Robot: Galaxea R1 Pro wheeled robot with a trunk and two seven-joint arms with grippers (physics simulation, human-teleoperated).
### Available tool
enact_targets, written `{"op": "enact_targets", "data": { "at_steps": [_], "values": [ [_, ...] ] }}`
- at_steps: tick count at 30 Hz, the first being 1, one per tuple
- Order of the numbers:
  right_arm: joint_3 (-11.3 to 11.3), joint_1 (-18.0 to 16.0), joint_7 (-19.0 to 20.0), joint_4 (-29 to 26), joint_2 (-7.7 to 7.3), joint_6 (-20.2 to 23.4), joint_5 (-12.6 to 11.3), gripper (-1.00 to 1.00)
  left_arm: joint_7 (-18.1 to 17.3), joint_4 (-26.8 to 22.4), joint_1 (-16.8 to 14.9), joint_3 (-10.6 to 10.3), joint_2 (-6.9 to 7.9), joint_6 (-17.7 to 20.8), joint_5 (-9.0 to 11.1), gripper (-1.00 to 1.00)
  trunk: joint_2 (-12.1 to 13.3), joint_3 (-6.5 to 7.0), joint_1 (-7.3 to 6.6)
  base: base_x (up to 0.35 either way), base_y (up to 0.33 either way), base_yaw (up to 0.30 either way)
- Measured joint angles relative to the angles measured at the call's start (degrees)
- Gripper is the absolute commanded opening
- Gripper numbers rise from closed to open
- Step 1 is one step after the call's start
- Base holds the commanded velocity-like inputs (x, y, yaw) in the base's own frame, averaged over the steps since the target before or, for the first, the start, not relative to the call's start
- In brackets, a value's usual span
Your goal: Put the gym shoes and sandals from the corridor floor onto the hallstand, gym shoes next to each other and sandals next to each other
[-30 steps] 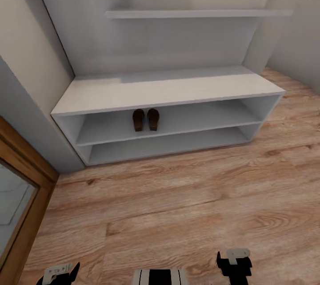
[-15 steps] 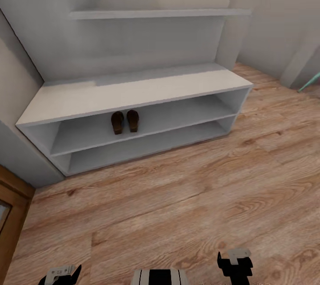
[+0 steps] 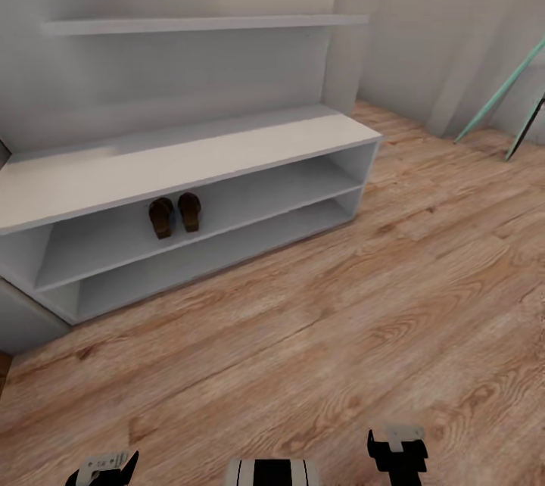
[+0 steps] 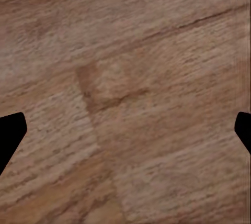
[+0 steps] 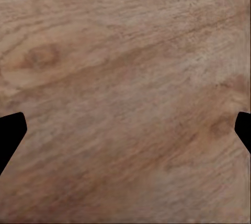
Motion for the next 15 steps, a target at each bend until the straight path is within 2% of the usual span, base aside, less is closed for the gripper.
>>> {"op": "enact_targets", "data": {
  "at_steps": [2,3,4,6,15],
  "values": [
    [-0.06,0.00,0.00,0.00,-0.01,0.04,-0.98,1.00,0.00,0.00,0.00,0.00,0.00,-0.01,0.00,1.00,0.00,0.00,0.00,0.000,0.000,-0.299],
    [-0.18,0.00,-0.11,0.01,-0.03,0.14,-3.79,1.00,0.00,0.00,0.00,0.00,0.00,-0.02,0.01,1.00,0.00,0.00,0.00,0.000,0.000,-0.299],
    [-0.14,0.00,-0.14,0.01,-0.03,0.18,-4.78,1.00,0.00,0.00,0.00,0.00,0.00,-0.02,0.01,1.00,0.00,0.00,0.00,0.000,0.000,-0.299],
    [-0.11,0.00,-0.17,0.01,-0.03,0.22,-5.69,1.00,-0.01,0.00,0.00,0.00,0.00,-0.02,0.01,1.00,0.00,0.00,0.00,0.000,0.000,-0.299],
    [-0.05,0.00,-0.19,0.07,-0.03,0.26,-6.59,1.00,-0.02,0.00,0.00,0.00,0.00,-0.02,0.01,1.00,0.00,0.00,0.00,0.000,0.000,-0.299]
  ]
}}
